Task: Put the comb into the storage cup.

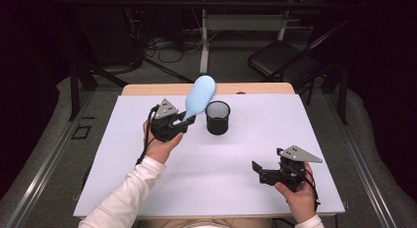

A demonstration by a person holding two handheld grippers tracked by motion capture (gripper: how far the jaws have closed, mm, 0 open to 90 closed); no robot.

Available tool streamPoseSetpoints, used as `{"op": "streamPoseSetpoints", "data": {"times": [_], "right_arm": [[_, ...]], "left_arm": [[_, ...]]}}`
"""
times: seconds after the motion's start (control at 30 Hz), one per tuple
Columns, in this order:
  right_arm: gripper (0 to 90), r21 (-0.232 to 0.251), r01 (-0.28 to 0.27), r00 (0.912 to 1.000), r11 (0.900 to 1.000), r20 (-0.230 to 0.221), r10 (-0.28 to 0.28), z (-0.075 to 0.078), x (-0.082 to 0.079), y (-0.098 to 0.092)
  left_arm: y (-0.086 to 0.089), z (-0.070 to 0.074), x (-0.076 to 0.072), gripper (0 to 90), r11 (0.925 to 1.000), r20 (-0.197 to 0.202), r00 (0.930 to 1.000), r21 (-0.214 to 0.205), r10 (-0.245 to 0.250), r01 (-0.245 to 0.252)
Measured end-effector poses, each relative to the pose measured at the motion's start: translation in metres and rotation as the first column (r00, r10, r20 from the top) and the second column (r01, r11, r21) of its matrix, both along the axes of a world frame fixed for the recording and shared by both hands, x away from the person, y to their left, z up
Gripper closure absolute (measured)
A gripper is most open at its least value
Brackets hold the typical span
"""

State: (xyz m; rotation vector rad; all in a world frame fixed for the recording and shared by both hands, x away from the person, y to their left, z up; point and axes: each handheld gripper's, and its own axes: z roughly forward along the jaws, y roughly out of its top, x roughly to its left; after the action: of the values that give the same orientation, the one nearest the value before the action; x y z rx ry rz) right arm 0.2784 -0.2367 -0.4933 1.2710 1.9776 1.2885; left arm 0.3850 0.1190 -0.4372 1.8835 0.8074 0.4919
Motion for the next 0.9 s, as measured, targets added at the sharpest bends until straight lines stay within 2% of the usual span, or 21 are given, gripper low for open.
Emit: {"op": "streamPoseSetpoints", "data": {"times": [0.17,0.5,0.67,0.9], "right_arm": [[0.0,0.006,-0.023,0.9996,0.9997,-0.016,0.023,0.006,0.007,0.002],[0.0,0.084,-0.012,0.9953,0.9964,-0.095,0.020,0.023,0.027,-0.006],[0.0,0.057,-0.010,0.9929,0.9983,-0.117,0.016,0.029,0.035,-0.008],[0.0,0.065,-0.006,0.9878,0.9979,-0.155,0.016,0.037,0.045,-0.008]], "left_arm": [[-0.001,0.001,0.000,69.6,1.0000,0.003,1.0000,-0.007,-0.002,0.002],[-0.001,0.001,-0.001,69.5,0.9999,0.011,0.9999,-0.017,0.000,0.000],[-0.002,0.002,0.000,69.6,0.9996,0.005,1.0000,-0.026,-0.002,0.002],[-0.002,0.003,-0.001,69.5,0.9993,0.010,1.0000,-0.037,-0.001,0.002]]}}
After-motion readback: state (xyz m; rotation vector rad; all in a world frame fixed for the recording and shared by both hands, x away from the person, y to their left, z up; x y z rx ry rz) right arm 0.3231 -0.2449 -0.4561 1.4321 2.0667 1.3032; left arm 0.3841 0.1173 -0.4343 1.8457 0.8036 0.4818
